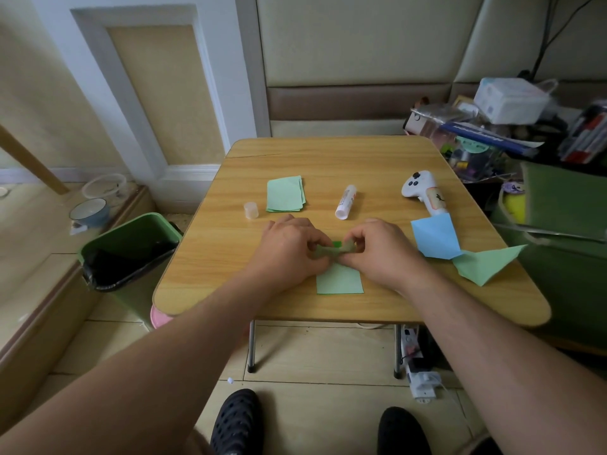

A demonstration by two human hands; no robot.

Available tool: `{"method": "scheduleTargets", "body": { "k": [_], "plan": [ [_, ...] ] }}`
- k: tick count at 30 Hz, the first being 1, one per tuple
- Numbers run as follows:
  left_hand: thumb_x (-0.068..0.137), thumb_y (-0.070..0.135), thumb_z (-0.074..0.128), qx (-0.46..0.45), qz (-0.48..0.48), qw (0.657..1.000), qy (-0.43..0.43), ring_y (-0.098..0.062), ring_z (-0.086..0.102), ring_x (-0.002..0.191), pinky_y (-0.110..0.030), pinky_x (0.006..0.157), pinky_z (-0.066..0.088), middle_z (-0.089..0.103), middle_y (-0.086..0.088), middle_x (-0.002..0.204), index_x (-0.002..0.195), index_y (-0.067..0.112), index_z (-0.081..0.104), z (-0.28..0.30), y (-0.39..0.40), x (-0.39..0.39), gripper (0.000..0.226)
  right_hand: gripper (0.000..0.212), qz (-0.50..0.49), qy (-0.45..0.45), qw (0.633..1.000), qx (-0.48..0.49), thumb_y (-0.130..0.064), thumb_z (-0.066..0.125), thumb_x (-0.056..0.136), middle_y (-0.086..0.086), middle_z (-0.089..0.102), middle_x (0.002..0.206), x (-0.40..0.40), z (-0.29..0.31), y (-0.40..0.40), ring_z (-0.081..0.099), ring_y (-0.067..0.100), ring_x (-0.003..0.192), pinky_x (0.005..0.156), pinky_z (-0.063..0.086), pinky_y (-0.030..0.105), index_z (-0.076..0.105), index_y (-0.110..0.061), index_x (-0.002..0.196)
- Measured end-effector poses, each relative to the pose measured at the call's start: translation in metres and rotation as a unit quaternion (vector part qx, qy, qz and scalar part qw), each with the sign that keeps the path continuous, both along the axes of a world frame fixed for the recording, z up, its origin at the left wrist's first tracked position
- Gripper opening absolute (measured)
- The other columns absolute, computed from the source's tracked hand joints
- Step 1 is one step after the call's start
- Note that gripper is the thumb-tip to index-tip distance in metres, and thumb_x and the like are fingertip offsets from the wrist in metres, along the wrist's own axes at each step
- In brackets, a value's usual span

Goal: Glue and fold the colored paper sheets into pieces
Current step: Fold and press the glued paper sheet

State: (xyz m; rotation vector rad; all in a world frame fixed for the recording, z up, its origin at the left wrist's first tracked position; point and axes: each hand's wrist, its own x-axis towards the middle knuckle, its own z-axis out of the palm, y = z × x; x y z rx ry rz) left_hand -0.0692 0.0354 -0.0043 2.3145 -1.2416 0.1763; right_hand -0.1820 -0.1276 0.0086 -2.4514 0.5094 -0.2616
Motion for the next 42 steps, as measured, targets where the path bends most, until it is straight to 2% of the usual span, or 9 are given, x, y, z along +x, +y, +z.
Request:
{"method": "scheduleTargets", "body": {
  "k": [6, 10, 15, 20, 29, 32, 37, 42],
  "plan": [
    [0.078, 0.046, 0.078, 0.014, 0.006, 1.000, -0.005, -0.015, 0.053, 0.092, -0.036, 0.083, 0.041, 0.060, 0.014, 0.084, 0.103, 0.039, 0.078, 0.003, 0.002, 0.004, 0.026, 0.019, -0.011, 0.004, 1.000, -0.003, -0.038, 0.088, 0.078, -0.012, 0.058, 0.094, -0.001, 0.002, -0.005, 0.057, 0.011, 0.089, 0.083, 0.054, 0.039, 0.071, -0.033, 0.083],
    [0.080, 0.045, 0.078, 0.008, 0.013, 1.000, 0.000, -0.015, 0.053, 0.089, -0.041, 0.085, 0.047, 0.058, 0.014, 0.079, 0.099, 0.038, 0.078, 0.003, 0.009, 0.010, 0.020, 0.018, -0.018, -0.001, 1.000, 0.005, -0.034, 0.089, 0.080, -0.013, 0.059, 0.093, -0.003, 0.003, -0.012, 0.059, 0.010, 0.088, 0.082, 0.055, 0.037, 0.073, -0.032, 0.086],
    [0.080, 0.046, 0.079, 0.006, 0.010, 1.000, -0.006, -0.013, 0.048, 0.086, -0.037, 0.083, 0.042, 0.051, 0.013, 0.076, 0.100, 0.038, 0.078, 0.003, 0.002, 0.007, 0.022, 0.021, -0.019, 0.004, 1.000, -0.005, -0.040, 0.088, 0.080, -0.013, 0.058, 0.095, 0.000, -0.001, -0.010, 0.058, 0.010, 0.089, 0.085, 0.055, 0.041, 0.074, -0.032, 0.093],
    [0.078, 0.046, 0.078, 0.006, 0.001, 1.000, -0.010, -0.014, 0.046, 0.085, -0.036, 0.080, 0.039, 0.046, 0.014, 0.075, 0.100, 0.039, 0.078, 0.003, -0.005, 0.003, 0.023, 0.022, -0.002, 0.004, 1.000, -0.020, -0.047, 0.086, 0.079, -0.011, 0.057, 0.095, 0.006, -0.002, -0.004, 0.057, 0.013, 0.090, 0.081, 0.054, 0.040, 0.070, -0.032, 0.080],
    [0.080, 0.046, 0.078, 0.001, 0.011, 1.000, 0.000, -0.014, 0.049, 0.083, -0.038, 0.081, 0.045, 0.048, 0.013, 0.072, 0.097, 0.040, 0.078, 0.003, 0.002, 0.014, 0.017, 0.011, -0.010, 0.000, 1.000, -0.028, -0.035, 0.085, 0.084, -0.013, 0.056, 0.092, 0.000, 0.002, -0.017, 0.056, 0.011, 0.090, 0.084, 0.054, 0.039, 0.076, -0.032, 0.090],
    [0.081, 0.046, 0.077, 0.004, 0.008, 1.000, -0.004, -0.013, 0.048, 0.085, -0.035, 0.078, 0.038, 0.048, 0.013, 0.073, 0.098, 0.040, 0.078, 0.003, -0.002, 0.011, 0.018, 0.013, -0.008, 0.002, 1.000, -0.027, -0.038, 0.085, 0.084, -0.013, 0.056, 0.094, 0.004, 0.000, -0.015, 0.056, 0.011, 0.090, 0.086, 0.055, 0.041, 0.075, -0.033, 0.090],
    [0.078, 0.043, 0.077, 0.007, -0.002, 1.000, -0.011, -0.013, 0.047, 0.085, -0.037, 0.082, 0.040, 0.044, 0.015, 0.072, 0.098, 0.042, 0.078, 0.003, -0.010, 0.005, 0.020, 0.015, 0.006, 0.005, 0.999, -0.043, -0.048, 0.082, 0.084, -0.014, 0.054, 0.096, 0.014, -0.004, -0.008, 0.056, 0.013, 0.093, 0.087, 0.053, 0.044, 0.073, -0.037, 0.089],
    [0.082, 0.044, 0.076, 0.017, 0.005, 1.000, -0.003, -0.013, 0.048, 0.087, -0.037, 0.082, 0.041, 0.046, 0.014, 0.073, 0.098, 0.042, 0.077, 0.003, -0.006, 0.012, 0.017, 0.012, -0.001, 0.002, 0.999, -0.047, -0.041, 0.083, 0.084, -0.012, 0.055, 0.093, 0.011, -0.004, -0.017, 0.056, 0.013, 0.090, 0.086, 0.052, 0.041, 0.072, -0.037, 0.083]
  ]
}}
